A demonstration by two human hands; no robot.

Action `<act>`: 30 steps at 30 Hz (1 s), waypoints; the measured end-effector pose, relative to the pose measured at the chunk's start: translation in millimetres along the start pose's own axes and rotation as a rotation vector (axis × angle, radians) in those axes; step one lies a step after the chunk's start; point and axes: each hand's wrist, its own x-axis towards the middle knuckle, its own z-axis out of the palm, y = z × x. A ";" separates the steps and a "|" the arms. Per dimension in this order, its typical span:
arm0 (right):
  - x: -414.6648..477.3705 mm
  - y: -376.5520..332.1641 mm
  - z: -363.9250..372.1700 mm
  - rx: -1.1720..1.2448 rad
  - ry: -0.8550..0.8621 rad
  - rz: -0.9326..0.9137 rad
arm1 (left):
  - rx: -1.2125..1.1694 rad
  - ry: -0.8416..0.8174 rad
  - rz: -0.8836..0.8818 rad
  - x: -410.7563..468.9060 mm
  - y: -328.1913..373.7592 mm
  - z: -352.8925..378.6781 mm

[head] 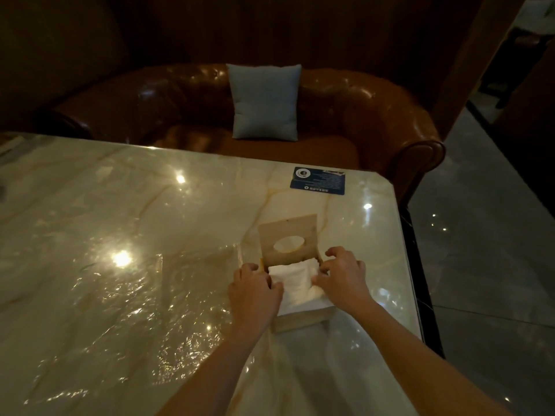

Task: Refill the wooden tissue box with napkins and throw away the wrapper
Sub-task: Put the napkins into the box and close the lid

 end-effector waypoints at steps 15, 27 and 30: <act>-2.3 -11.2 24.2 -0.346 -0.038 0.017 | 0.333 -0.011 0.085 8.4 -1.7 23.8; 1.2 -17.3 22.1 -0.409 -0.202 0.085 | 0.194 -0.181 0.011 9.5 5.9 23.5; -2.6 -16.7 20.2 -0.404 -0.196 0.094 | 0.168 0.017 0.087 -2.7 8.6 17.4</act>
